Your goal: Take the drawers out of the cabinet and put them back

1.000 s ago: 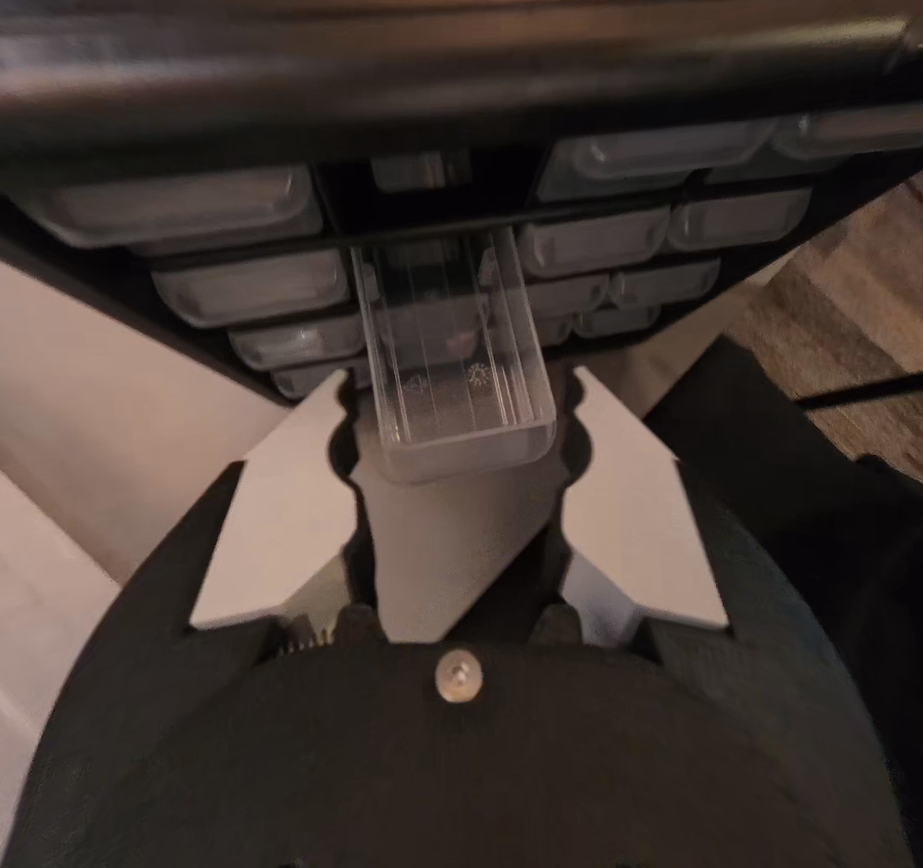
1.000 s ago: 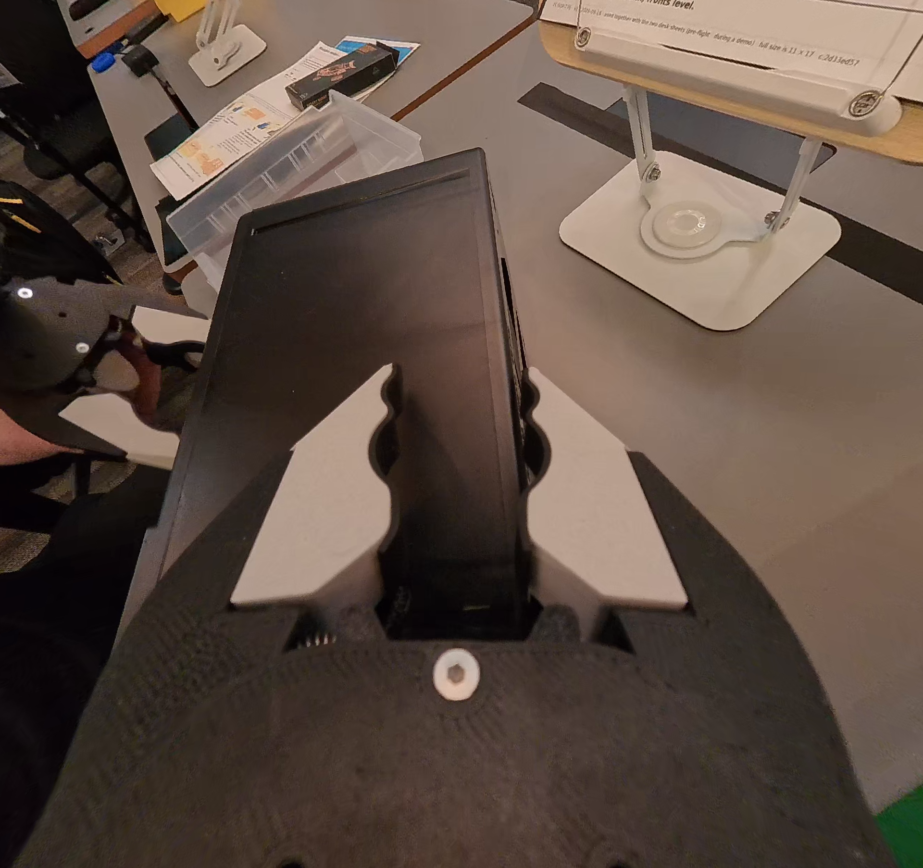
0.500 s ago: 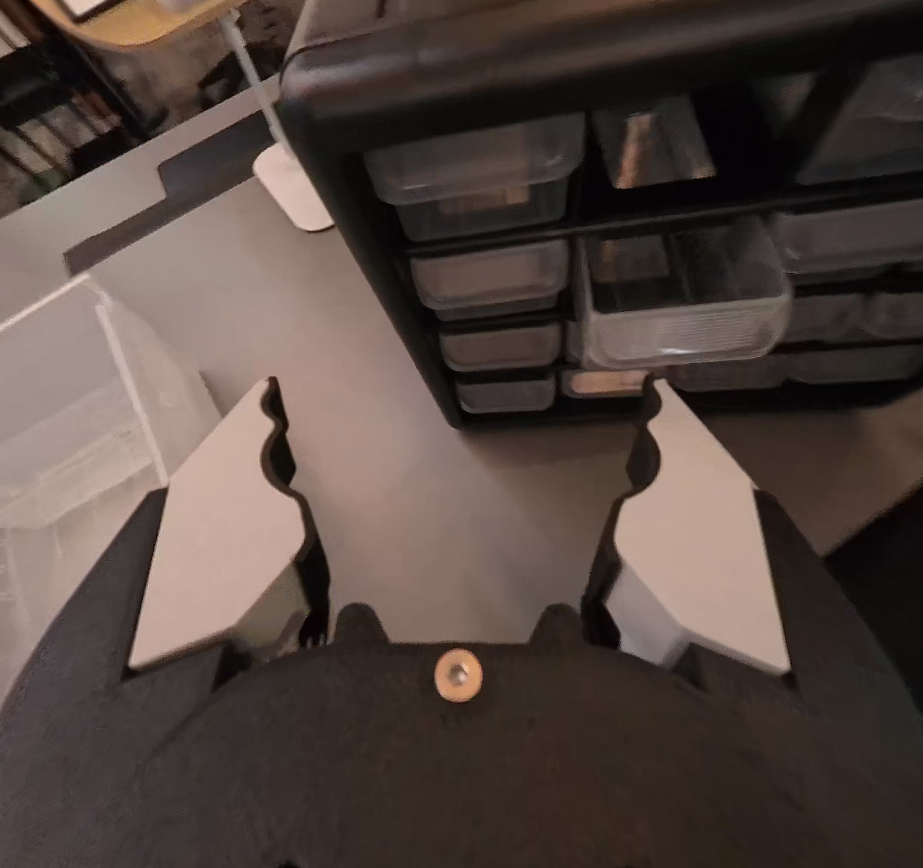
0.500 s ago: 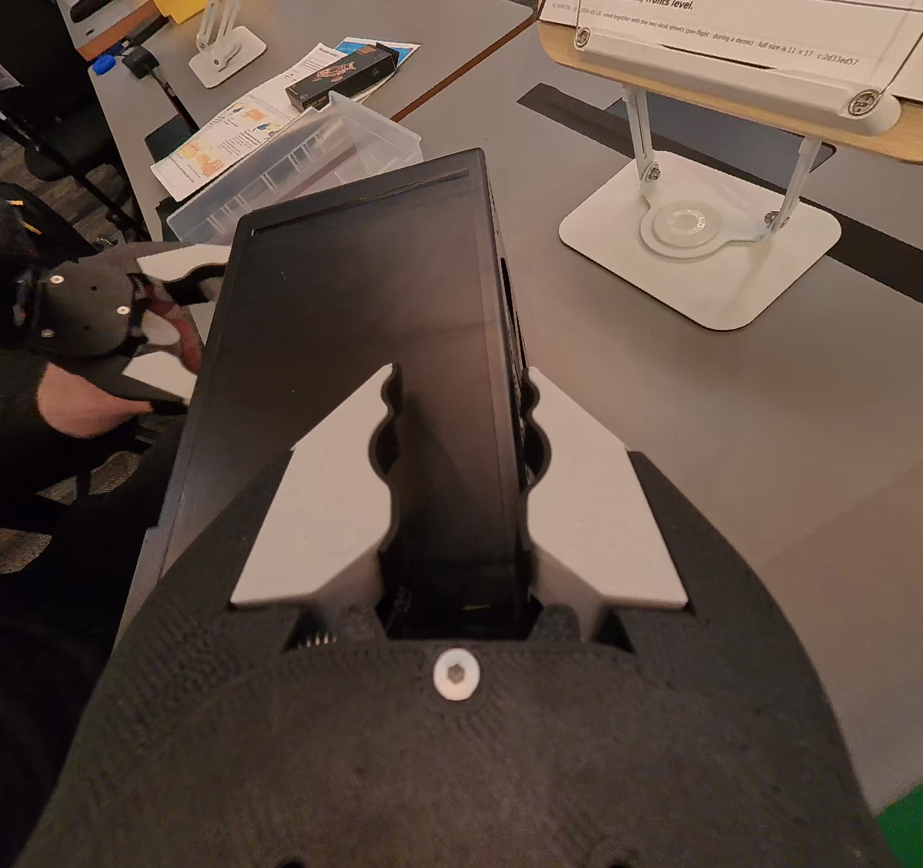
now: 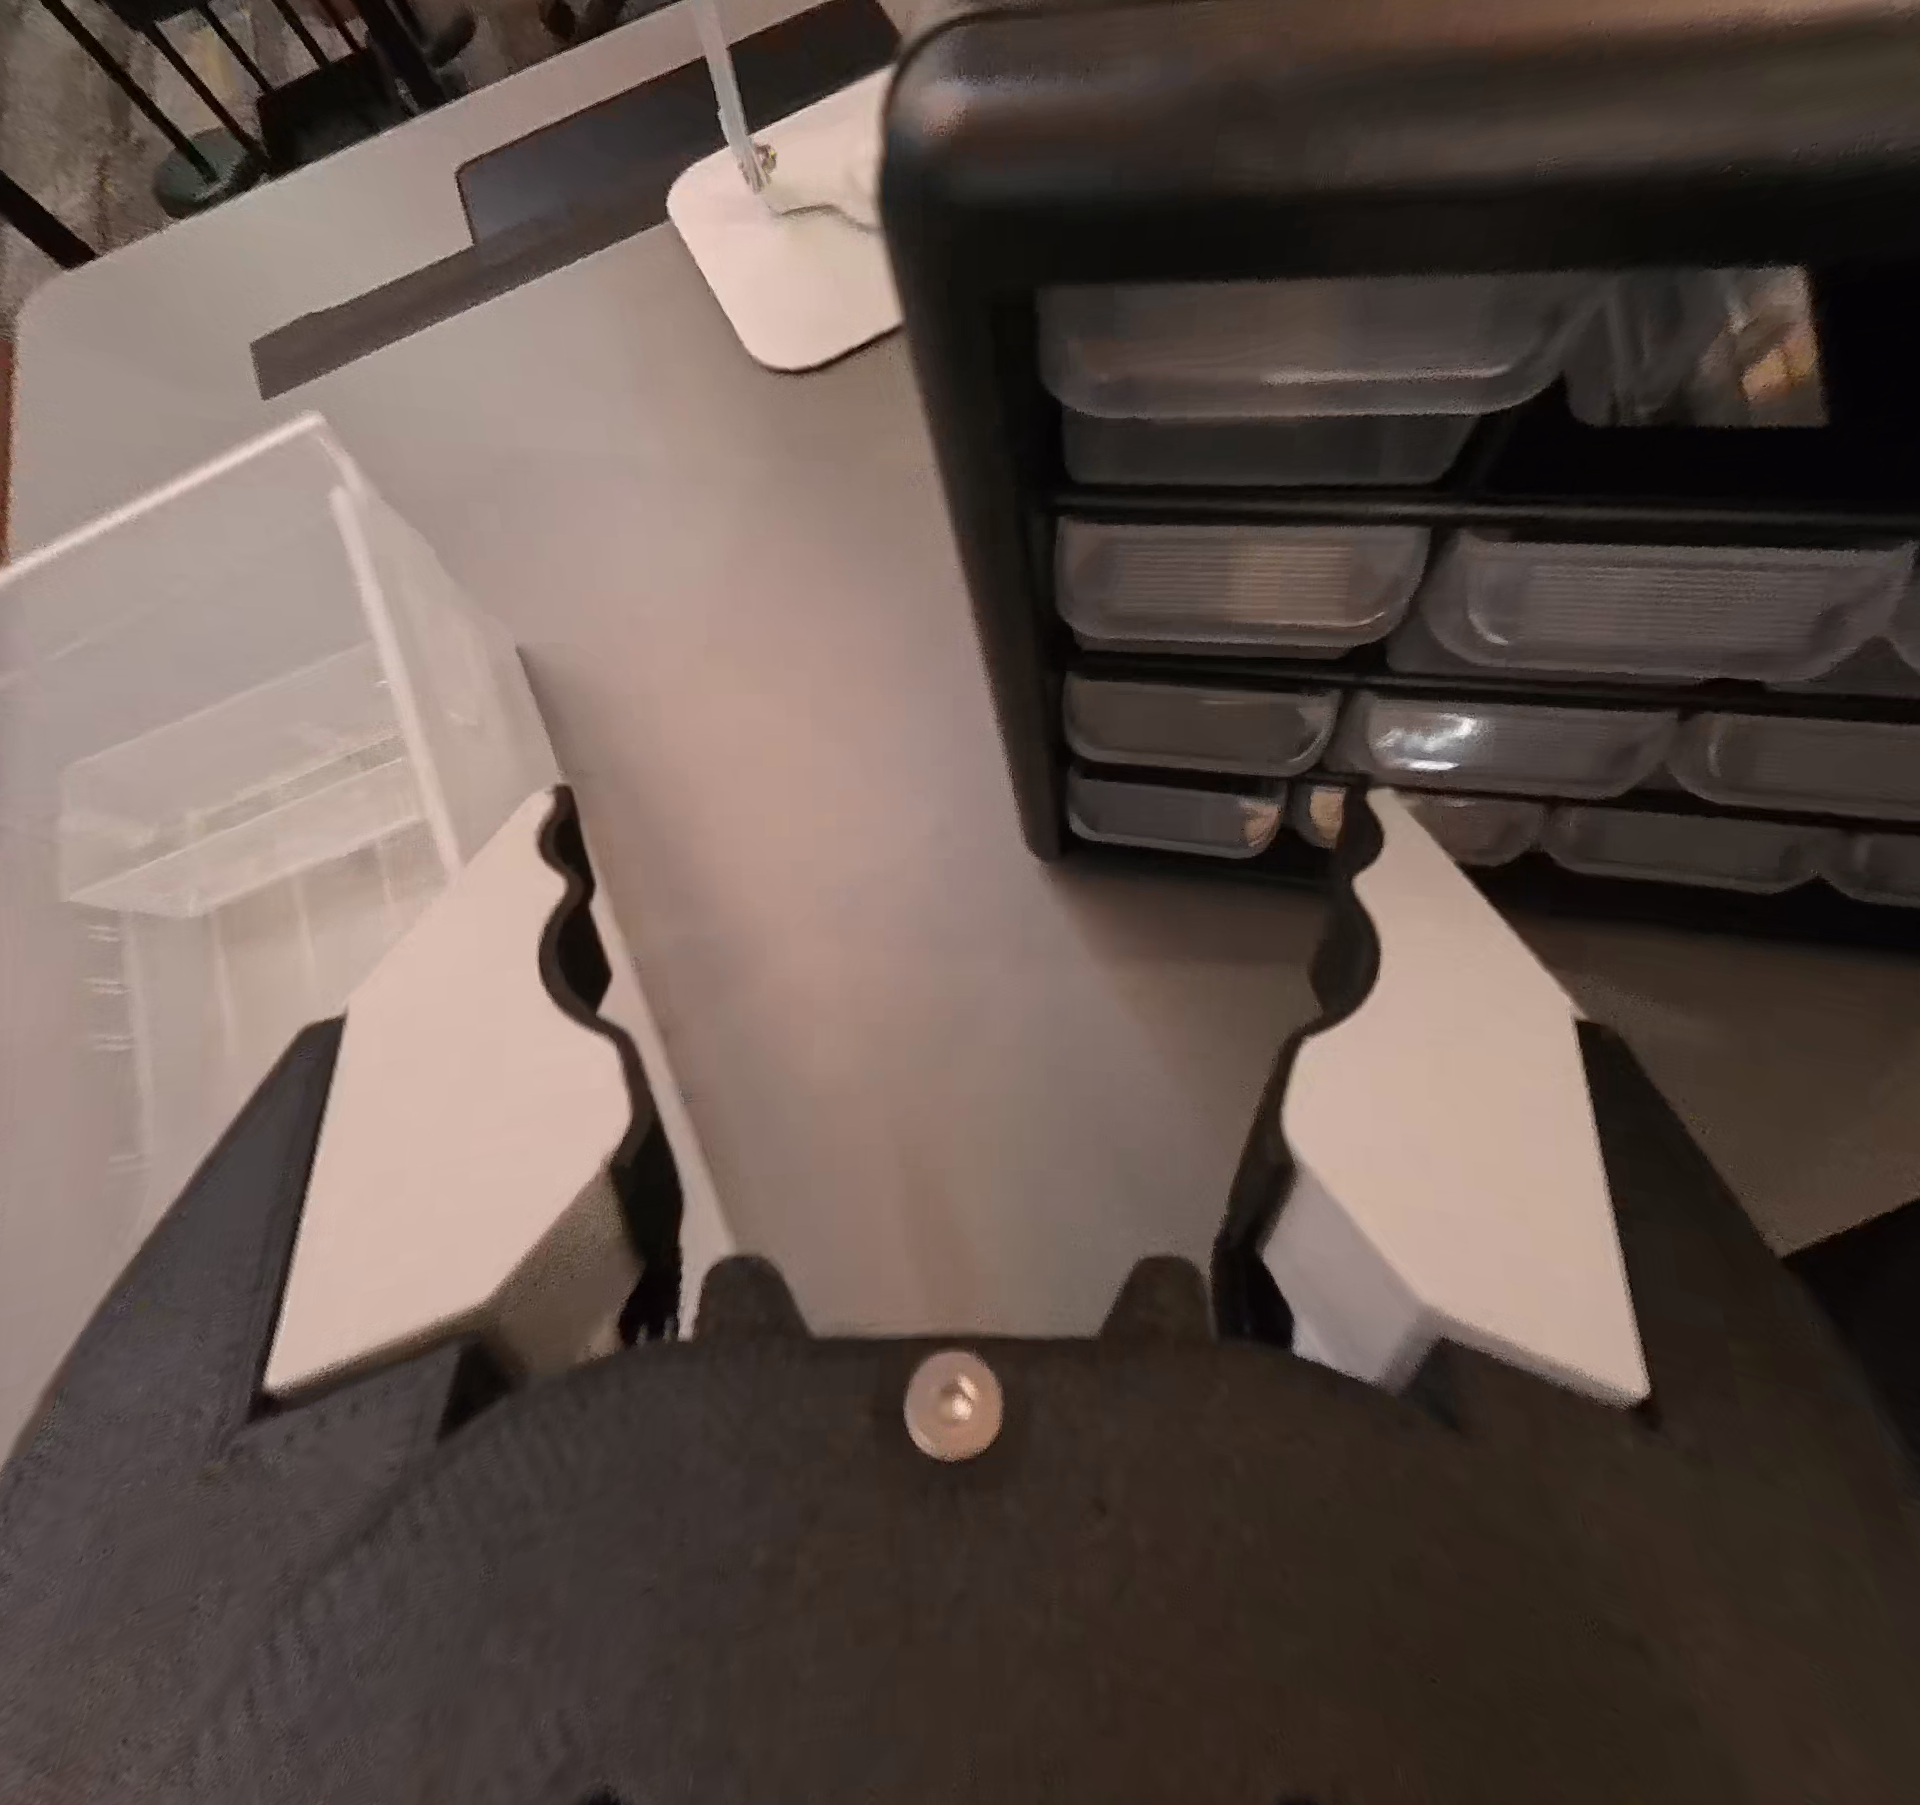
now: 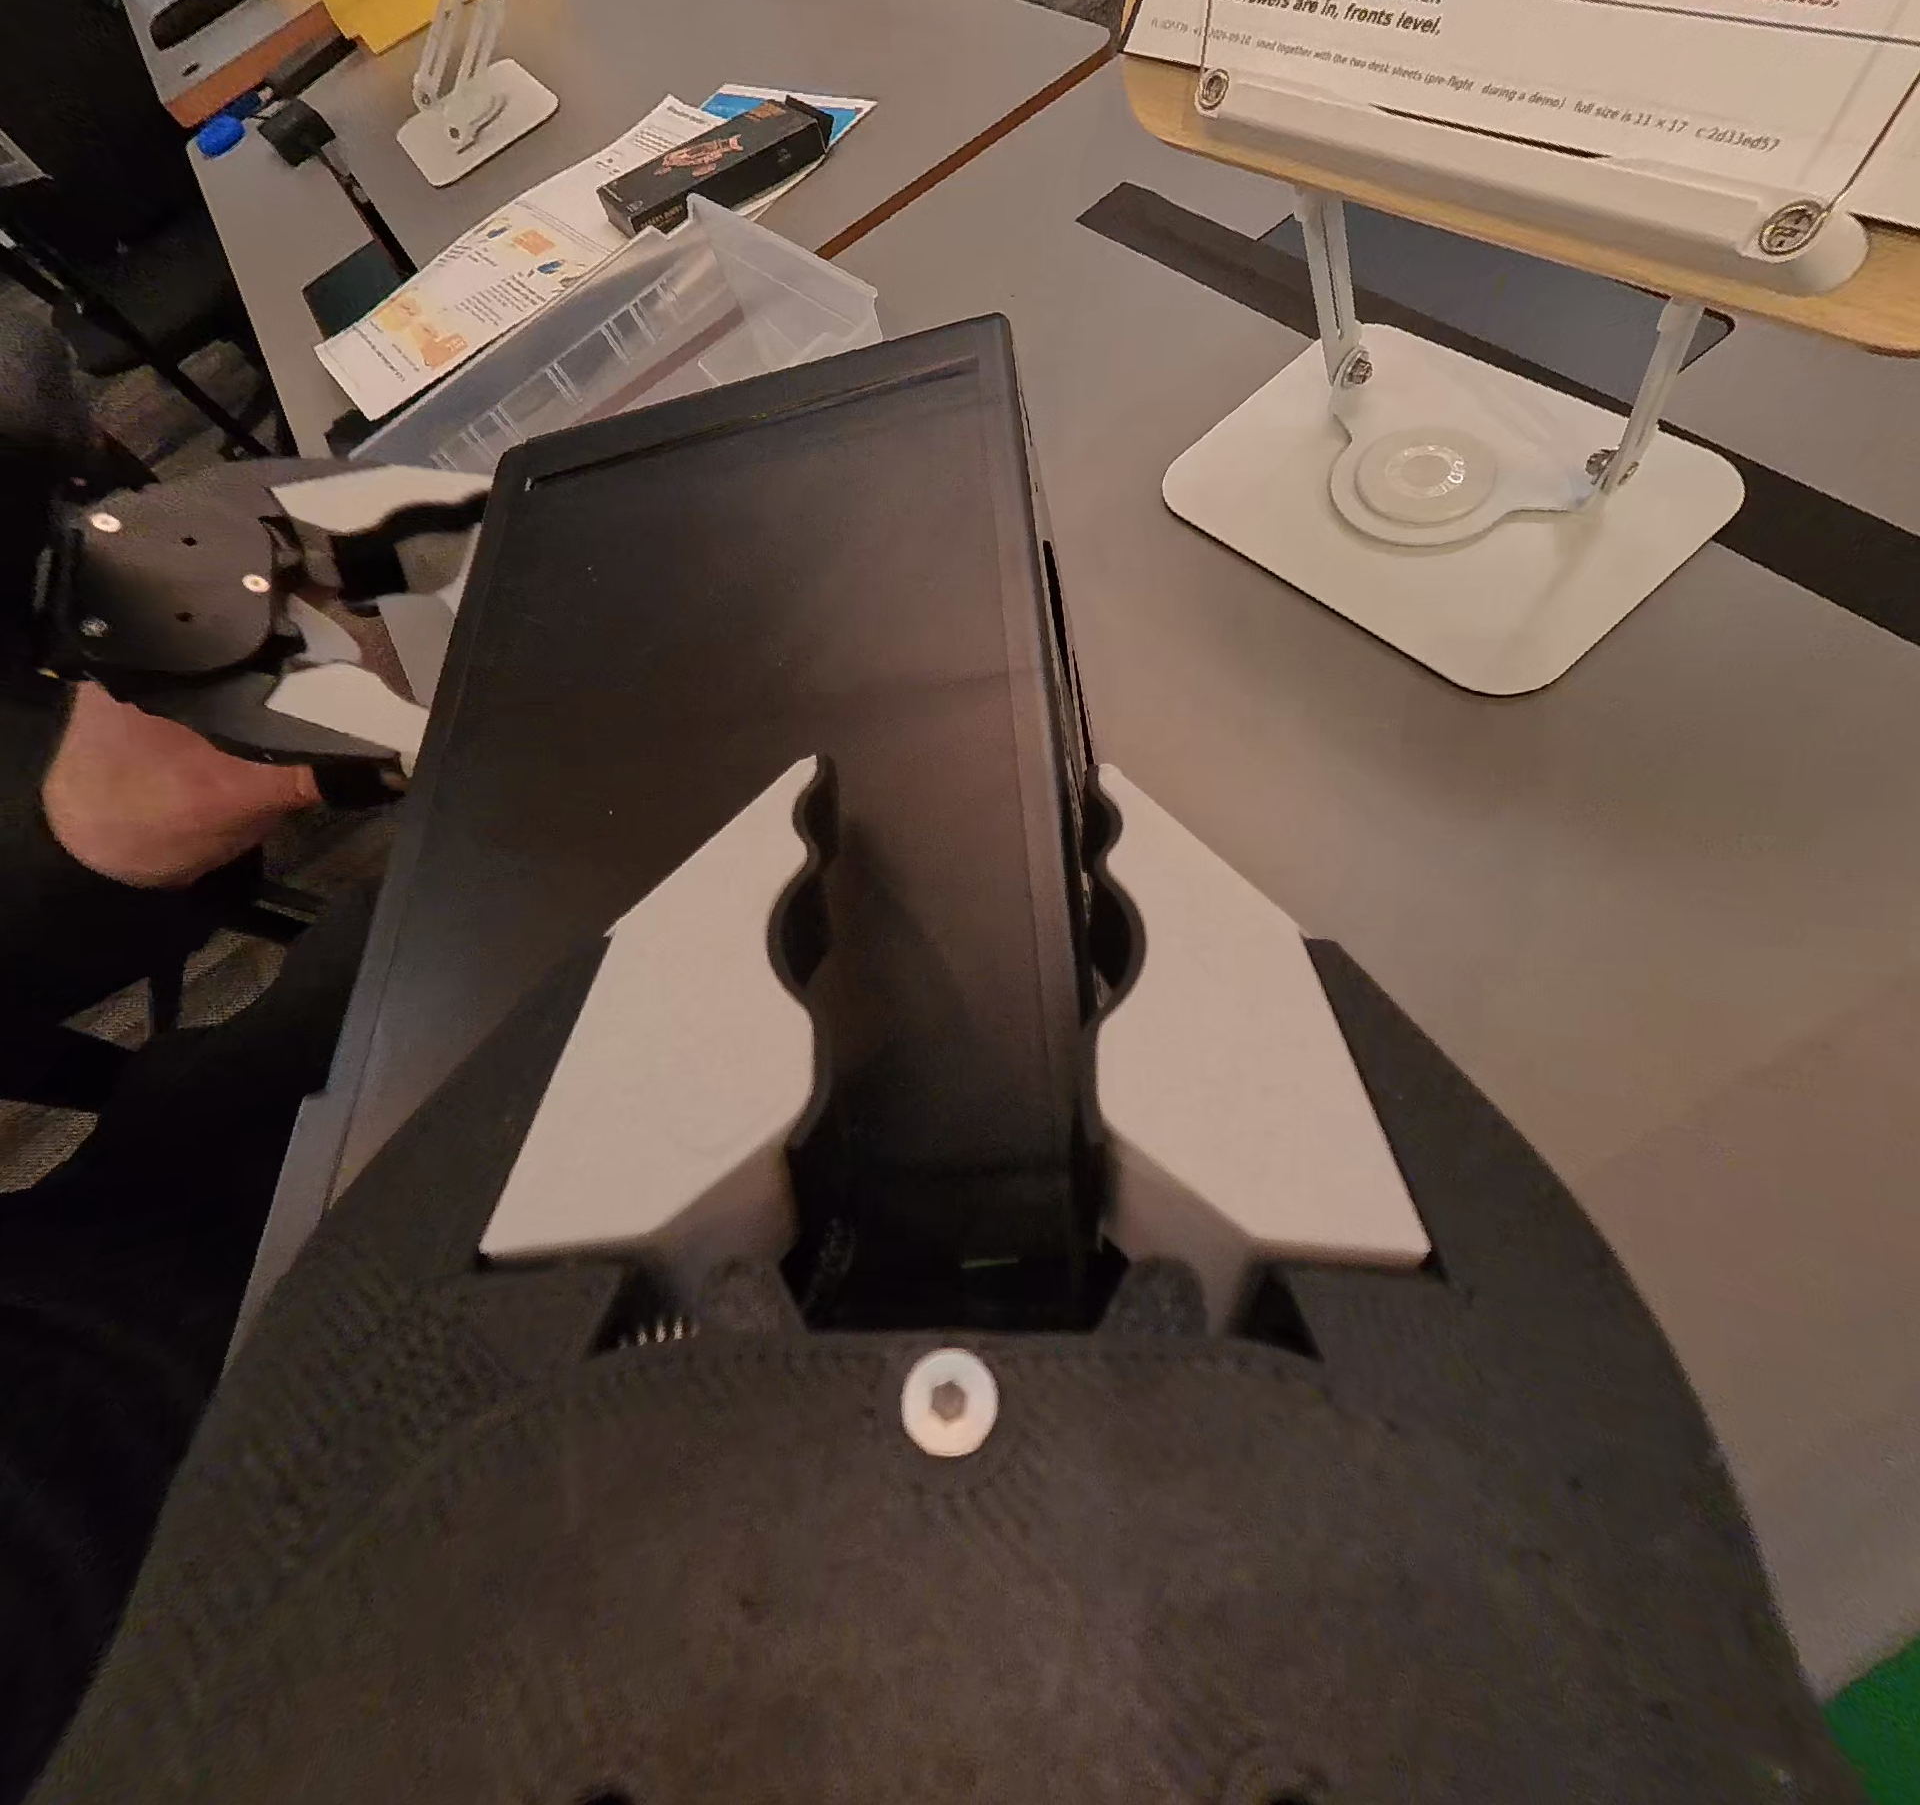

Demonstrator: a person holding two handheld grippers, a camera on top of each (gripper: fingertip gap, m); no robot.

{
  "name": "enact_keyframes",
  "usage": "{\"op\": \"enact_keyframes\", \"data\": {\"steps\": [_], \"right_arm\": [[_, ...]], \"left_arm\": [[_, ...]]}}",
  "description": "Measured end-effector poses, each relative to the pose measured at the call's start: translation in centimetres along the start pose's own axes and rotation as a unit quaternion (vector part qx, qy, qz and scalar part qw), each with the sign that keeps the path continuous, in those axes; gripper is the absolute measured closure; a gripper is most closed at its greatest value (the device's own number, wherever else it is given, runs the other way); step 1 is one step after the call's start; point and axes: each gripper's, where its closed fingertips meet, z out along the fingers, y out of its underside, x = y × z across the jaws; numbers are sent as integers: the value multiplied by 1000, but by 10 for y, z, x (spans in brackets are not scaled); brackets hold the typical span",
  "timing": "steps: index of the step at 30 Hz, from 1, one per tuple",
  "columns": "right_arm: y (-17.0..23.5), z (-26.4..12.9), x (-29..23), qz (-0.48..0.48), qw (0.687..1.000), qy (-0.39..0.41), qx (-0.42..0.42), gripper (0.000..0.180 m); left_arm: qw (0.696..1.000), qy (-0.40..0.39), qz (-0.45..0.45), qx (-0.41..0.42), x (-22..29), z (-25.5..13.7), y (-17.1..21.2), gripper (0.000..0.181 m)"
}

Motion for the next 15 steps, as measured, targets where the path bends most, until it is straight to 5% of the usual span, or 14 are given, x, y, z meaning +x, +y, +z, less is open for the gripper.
{"op": "enact_keyframes", "data": {"steps": [7,11,15], "right_arm": [[0,0,0,2,1000,1,0,134],[0,0,0,3,1000,0,-2,134],[1,0,1,6,1000,0,-3,134]], "left_arm": [[994,-100,-33,-2,-139,-32,-15,104],[992,-32,-62,-104,-182,22,18,127],[987,-8,-53,-153,-195,79,31,129]]}}
